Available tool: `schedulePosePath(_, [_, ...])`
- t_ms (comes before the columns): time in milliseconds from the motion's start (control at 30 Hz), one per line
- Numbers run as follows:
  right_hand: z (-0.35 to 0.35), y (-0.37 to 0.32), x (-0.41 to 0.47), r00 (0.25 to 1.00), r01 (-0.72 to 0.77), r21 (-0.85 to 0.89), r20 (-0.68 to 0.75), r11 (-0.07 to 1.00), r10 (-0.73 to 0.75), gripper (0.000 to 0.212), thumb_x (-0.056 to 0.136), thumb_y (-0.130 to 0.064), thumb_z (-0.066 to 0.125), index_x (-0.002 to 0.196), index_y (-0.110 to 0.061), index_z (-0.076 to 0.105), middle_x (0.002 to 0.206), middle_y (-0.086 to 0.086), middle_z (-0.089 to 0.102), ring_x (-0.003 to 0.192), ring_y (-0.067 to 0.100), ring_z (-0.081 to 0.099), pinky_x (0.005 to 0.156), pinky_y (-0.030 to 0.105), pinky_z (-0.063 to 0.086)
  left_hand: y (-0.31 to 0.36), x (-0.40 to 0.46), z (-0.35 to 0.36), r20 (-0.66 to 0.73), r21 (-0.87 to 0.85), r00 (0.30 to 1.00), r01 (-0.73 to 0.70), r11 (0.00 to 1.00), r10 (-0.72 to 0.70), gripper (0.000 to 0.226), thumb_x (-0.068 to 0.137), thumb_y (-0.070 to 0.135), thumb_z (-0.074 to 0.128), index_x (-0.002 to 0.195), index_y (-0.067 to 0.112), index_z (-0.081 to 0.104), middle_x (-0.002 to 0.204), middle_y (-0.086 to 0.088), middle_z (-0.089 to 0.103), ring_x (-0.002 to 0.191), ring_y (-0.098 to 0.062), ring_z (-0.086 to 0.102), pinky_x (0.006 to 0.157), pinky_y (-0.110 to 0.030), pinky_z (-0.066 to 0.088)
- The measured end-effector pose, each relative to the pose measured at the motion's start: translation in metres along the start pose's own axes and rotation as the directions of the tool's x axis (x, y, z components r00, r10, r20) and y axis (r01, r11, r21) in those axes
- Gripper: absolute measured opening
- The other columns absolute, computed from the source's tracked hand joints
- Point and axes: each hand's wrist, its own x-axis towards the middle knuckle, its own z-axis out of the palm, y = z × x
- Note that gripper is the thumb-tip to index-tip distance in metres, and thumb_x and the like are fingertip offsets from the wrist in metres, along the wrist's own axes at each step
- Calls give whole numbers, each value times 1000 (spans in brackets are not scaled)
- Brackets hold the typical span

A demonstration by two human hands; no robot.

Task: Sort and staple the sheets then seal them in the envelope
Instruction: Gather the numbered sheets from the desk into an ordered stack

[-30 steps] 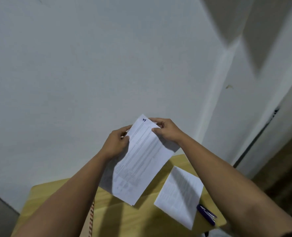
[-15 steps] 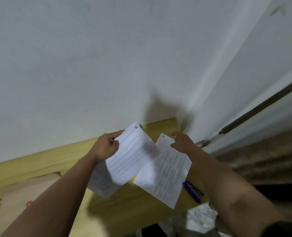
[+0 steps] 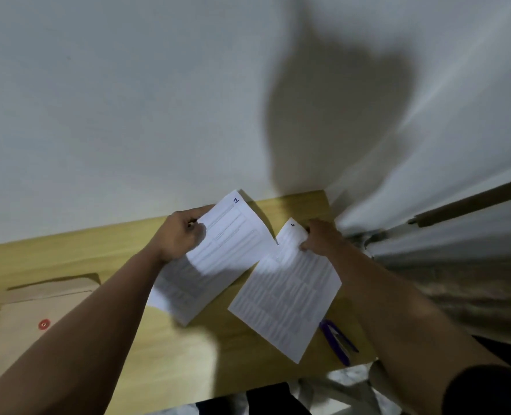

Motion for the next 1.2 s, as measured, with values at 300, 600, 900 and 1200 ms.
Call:
schedulePosePath(300, [-29,-34,-22,938,184,49,-306,982,-160,22,102,-26,51,102,-16,71,68,-11,54,74,20,64,64,30,47,-17,-25,-23,-92,113,995,-14,993,24,64,97,-5,45,129,48,62,93,41,69,89,12,64,84,-23,50])
schedulePosePath(600, [-79,-122,-106,853,340,98,-450,935,-263,28,102,-34,43,104,-34,70,97,-5,73,91,23,67,82,35,54,-22,-90,-63,-180,118,971,-137,984,157,57,97,4,47,137,42,61,112,12,76,104,-17,69,97,-41,55])
schedulePosePath(900, [-116,-216,-246,814,562,458,-451,689,-365,19,97,-15,61,98,-15,80,102,3,77,88,15,66,84,29,50,-1,-183,-124,-363,131,882,-269,954,299,21,101,10,54,109,24,68,81,10,66,77,-10,60,74,-32,46])
schedulePosePath(1200, [-125,-294,-347,798,587,623,-338,517,-499,23,99,-24,58,108,-24,79,104,0,77,91,17,67,86,37,48,29,-244,-171,-598,130,722,-339,932,347,6,101,23,62,100,17,65,111,-1,61,98,-16,56,84,-31,42])
